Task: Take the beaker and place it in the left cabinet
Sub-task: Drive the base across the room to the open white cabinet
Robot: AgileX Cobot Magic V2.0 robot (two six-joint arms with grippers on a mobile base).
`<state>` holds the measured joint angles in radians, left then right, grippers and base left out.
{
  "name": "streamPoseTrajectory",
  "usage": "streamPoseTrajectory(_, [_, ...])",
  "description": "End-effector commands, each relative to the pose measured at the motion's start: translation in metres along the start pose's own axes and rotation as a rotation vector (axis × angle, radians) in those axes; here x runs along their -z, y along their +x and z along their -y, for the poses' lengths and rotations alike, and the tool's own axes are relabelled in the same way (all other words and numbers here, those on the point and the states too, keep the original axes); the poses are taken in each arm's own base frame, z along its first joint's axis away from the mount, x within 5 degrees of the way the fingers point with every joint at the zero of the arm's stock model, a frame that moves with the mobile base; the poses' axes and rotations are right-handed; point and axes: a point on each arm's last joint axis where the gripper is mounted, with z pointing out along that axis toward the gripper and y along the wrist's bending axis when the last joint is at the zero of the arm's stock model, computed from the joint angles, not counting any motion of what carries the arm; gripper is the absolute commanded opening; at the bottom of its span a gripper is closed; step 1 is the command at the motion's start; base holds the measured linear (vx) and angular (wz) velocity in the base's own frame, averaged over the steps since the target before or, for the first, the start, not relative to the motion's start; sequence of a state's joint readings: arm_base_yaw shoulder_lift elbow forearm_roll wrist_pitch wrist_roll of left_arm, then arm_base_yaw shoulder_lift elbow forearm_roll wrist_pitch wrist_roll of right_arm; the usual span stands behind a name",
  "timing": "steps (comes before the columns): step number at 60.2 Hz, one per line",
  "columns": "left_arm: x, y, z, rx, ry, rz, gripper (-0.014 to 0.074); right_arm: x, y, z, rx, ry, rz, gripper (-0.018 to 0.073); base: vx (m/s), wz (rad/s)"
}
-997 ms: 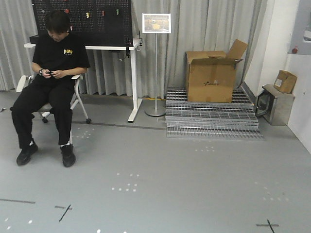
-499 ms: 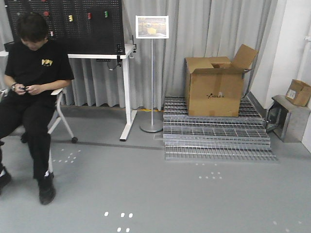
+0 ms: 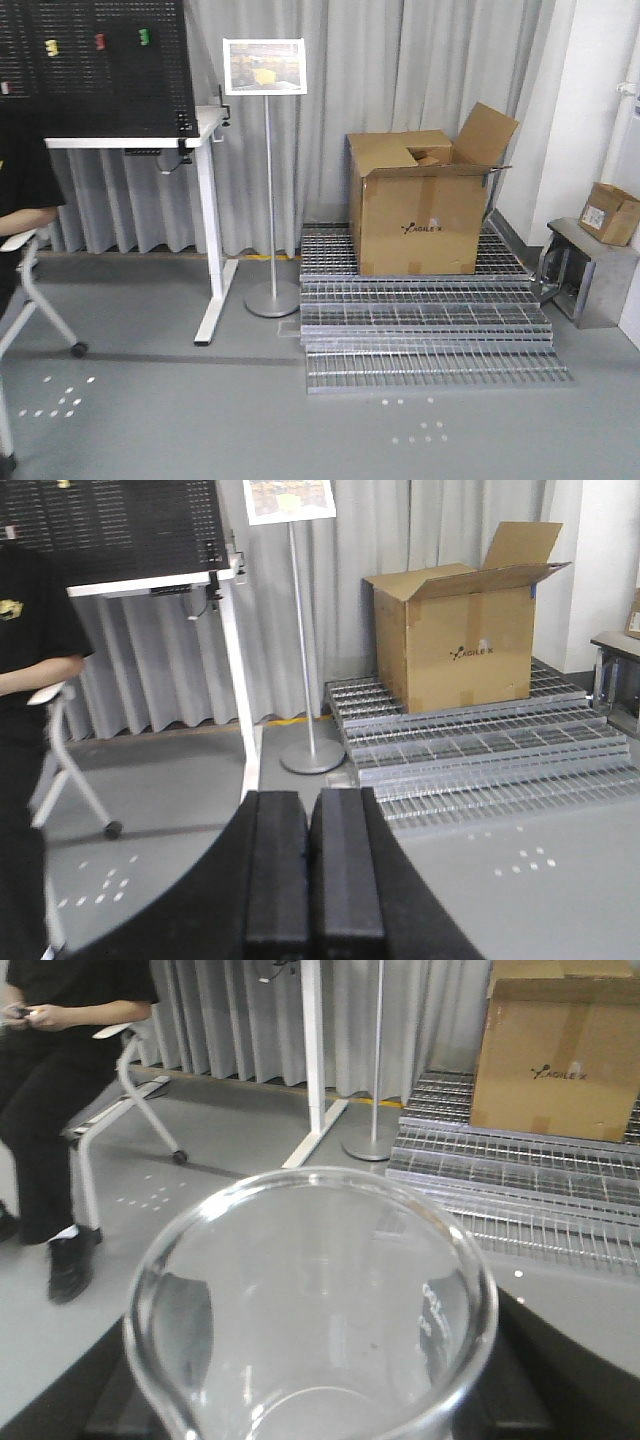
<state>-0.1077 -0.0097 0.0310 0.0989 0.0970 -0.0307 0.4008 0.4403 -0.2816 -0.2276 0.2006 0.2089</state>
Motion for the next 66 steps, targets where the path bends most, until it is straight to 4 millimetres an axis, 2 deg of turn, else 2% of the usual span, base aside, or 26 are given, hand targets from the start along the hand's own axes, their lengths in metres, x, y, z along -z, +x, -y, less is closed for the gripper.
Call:
streamPoseTrajectory(1, [0.0011, -0.0042, 0.0009, 0.006, 0.009, 0.094, -0.0008, 0.0021, -0.0169, -0.0011, 0.016, -0.013, 0.105, -0.0004, 0.69, -0.15])
streamPoseTrajectory(40, [0.0011, -0.0042, 0.0009, 0.006, 0.009, 0.094, -0.0008, 0.0021, -0.0169, -0.0011, 0.016, -0.013, 0.105, -0.0004, 0.66, -0.19])
streamPoseTrajectory(66, [0.0010, -0.0042, 0.0009, 0.006, 0.009, 0.094, -0.0008, 0.0022, -0.0171, -0.0012, 0.016, -0.014, 0.108, -0.0004, 0.53, -0.61])
